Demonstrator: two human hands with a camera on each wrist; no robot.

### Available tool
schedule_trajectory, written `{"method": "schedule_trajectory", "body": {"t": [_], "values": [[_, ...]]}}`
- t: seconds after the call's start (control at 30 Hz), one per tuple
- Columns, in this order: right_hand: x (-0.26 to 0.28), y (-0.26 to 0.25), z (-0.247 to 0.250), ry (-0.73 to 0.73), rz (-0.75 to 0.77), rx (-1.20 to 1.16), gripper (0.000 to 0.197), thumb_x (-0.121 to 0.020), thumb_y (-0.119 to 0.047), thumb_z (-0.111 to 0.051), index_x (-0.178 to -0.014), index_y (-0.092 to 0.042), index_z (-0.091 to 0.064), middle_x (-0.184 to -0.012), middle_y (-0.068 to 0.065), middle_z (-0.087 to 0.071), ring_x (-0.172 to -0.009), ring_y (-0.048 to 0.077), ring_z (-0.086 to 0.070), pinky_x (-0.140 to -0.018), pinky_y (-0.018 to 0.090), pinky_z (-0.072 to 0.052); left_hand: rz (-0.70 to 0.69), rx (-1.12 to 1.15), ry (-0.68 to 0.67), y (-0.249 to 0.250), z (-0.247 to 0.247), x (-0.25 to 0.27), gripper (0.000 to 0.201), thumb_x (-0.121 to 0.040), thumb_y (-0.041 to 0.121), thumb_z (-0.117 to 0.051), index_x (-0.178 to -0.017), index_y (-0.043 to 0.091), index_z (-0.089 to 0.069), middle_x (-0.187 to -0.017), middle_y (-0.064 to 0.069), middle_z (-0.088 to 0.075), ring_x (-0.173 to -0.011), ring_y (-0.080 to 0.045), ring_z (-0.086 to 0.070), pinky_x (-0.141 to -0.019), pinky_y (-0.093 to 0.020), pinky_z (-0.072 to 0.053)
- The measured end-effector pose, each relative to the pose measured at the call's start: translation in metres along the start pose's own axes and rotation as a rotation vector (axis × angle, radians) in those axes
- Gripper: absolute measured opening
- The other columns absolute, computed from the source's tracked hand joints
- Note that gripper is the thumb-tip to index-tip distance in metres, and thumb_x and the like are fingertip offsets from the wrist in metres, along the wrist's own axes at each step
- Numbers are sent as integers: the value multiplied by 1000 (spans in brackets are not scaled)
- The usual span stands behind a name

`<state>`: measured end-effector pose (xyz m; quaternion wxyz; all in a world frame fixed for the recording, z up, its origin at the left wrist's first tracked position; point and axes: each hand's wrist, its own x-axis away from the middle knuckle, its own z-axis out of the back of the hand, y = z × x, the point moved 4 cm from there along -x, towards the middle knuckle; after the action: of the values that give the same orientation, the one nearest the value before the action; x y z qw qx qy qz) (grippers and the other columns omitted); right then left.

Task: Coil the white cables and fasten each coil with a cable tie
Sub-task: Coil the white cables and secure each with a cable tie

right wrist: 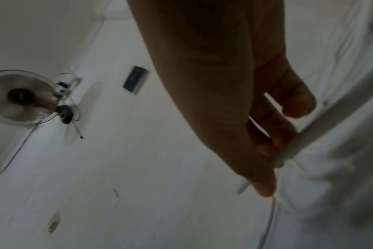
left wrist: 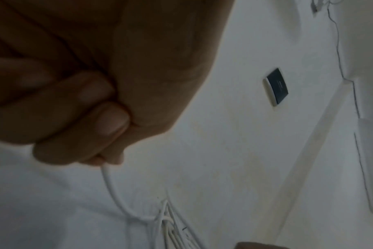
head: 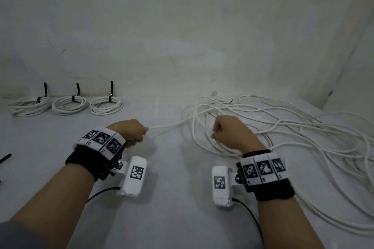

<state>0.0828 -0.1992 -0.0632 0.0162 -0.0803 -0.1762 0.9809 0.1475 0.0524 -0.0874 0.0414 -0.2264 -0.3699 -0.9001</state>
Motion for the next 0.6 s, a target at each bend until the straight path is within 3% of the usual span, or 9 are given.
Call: {"method": "schedule_trajectory", "body": {"t": [0.1,0.17,0.23,0.3,0.37,0.47,0.53,0.6], "values": [[-2,38,11,-2,-188,83,19,-83,-18,-67,-73,-19,-52,-98,5,-62,-97,24,-59,-83,34,-48,-97,380,133,-5,11,-1,36,-103,21,-33,-69,13,-36,-46,1,-36,-31,-8,-26,-34,-11,-17],[-2,54,1,-144,-270,181,12,-81,-16,-70,-87,-12,-60,-103,8,-65,-97,24,-60,-84,34,-50,-175,615,95,-6,10,2,36,-103,20,-28,-68,17,-31,-39,6,-31,-28,-4,-22,-33,-12,-17],[-3,54,-10,-214,-268,192,19,-79,-15,-70,-96,-10,-64,-107,8,-64,-99,22,-60,-84,31,-49,-262,759,15,-5,4,8,35,-101,16,-27,-67,20,-27,-39,8,-26,-30,-5,-22,-34,-14,-20],[-5,38,-13,-158,-148,58,21,-81,-18,-69,-101,-13,-62,-111,5,-61,-99,19,-57,-83,27,-44,-336,818,-53,-2,-3,17,33,-97,11,-28,-65,19,-27,-42,8,-24,-33,-6,-22,-35,-15,-21],[-6,12,-10,-27,37,-156,30,-87,-22,-65,-116,-16,-58,-115,4,-56,-96,16,-54,-81,23,-38,-394,806,-123,3,-11,25,32,-96,9,-28,-65,17,-28,-43,7,-24,-35,-7,-23,-37,-17,-21],[-4,-37,-10,108,359,-315,44,-94,-19,-56,-136,-22,-45,-131,5,-46,-117,18,-48,-94,22,-33,-457,747,-215,10,-19,34,30,-95,8,-26,-67,16,-28,-43,6,-24,-35,-7,-23,-38,-19,-18],[-7,-65,-21,73,483,-257,48,-95,-17,-53,-141,-24,-39,-142,6,-38,-130,20,-35,-104,28,-28,-487,744,-243,12,-19,37,29,-94,9,-25,-66,15,-28,-43,6,-23,-35,-7,-21,-38,-18,-16],[-18,-82,-30,66,512,-166,43,-95,-17,-52,-137,-23,-44,-145,6,-37,-132,25,-33,-106,40,-30,-509,753,-246,12,-16,41,27,-92,10,-25,-65,15,-28,-42,7,-22,-34,-6,-19,-38,-18,-14]]}}
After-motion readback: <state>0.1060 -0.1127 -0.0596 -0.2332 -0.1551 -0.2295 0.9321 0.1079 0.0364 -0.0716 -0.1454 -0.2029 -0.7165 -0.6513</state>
